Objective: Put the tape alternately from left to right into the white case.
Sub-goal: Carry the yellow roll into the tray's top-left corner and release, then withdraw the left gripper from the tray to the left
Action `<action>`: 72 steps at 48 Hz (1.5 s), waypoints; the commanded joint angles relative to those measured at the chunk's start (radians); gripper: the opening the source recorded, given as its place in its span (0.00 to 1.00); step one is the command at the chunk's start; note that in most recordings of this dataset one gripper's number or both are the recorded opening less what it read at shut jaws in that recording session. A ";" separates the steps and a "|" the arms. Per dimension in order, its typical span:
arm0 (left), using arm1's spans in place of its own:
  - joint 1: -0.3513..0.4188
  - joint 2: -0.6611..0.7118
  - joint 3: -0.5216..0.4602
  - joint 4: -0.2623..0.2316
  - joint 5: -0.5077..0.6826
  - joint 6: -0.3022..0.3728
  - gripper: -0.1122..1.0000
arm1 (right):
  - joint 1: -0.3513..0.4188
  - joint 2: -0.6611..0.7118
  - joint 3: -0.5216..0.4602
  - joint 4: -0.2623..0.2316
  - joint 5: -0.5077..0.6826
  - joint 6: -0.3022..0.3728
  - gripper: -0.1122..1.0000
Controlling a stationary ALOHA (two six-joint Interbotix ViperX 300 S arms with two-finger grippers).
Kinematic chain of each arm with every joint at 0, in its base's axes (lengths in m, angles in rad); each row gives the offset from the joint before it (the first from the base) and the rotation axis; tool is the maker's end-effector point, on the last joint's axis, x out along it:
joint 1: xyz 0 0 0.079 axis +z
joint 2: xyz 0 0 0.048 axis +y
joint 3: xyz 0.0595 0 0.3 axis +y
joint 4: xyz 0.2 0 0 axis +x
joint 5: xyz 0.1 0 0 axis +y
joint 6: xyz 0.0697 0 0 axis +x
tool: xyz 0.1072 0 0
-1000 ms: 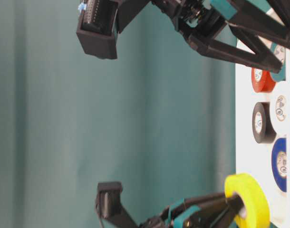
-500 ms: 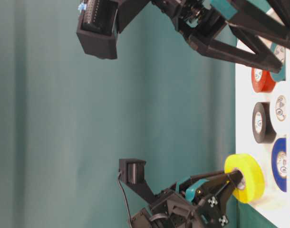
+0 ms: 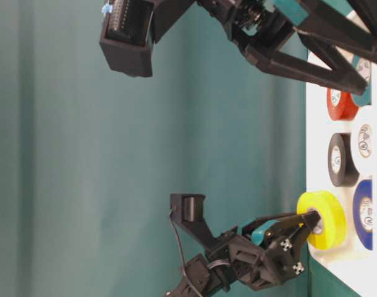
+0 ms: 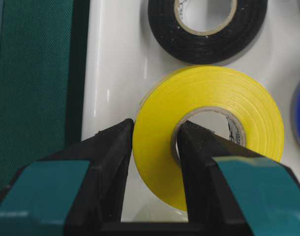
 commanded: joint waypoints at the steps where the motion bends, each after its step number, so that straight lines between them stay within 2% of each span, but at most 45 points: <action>1: 0.008 -0.002 -0.035 0.002 -0.008 -0.003 0.08 | 0.003 -0.009 -0.008 -0.003 -0.003 0.002 0.83; 14: 0.008 0.000 -0.026 0.000 0.003 -0.008 0.08 | 0.003 -0.009 -0.003 -0.003 -0.003 0.002 0.83; 17: 0.008 -0.002 -0.025 0.000 0.003 -0.008 0.12 | 0.003 -0.009 -0.005 -0.003 -0.005 0.002 0.83; 23: -0.002 -0.003 -0.021 0.000 0.003 -0.008 0.34 | 0.003 -0.009 -0.005 -0.003 -0.006 0.003 0.83; 30: -0.012 -0.012 -0.020 0.000 0.003 -0.006 0.74 | 0.003 -0.009 -0.003 -0.003 -0.006 0.003 0.83; 34: -0.017 -0.021 -0.018 0.000 0.003 -0.005 0.91 | 0.003 -0.009 -0.003 -0.003 -0.006 0.002 0.83; 50: -0.061 -0.098 0.031 0.000 0.005 -0.008 0.90 | 0.003 -0.009 -0.003 -0.003 -0.005 0.002 0.83; 63: -0.166 -0.209 0.126 -0.003 0.006 -0.012 0.90 | 0.003 -0.009 -0.009 -0.003 -0.003 0.002 0.83; 72: -0.262 -0.262 0.192 -0.005 0.006 -0.063 0.90 | 0.003 -0.009 -0.012 -0.005 -0.003 0.002 0.83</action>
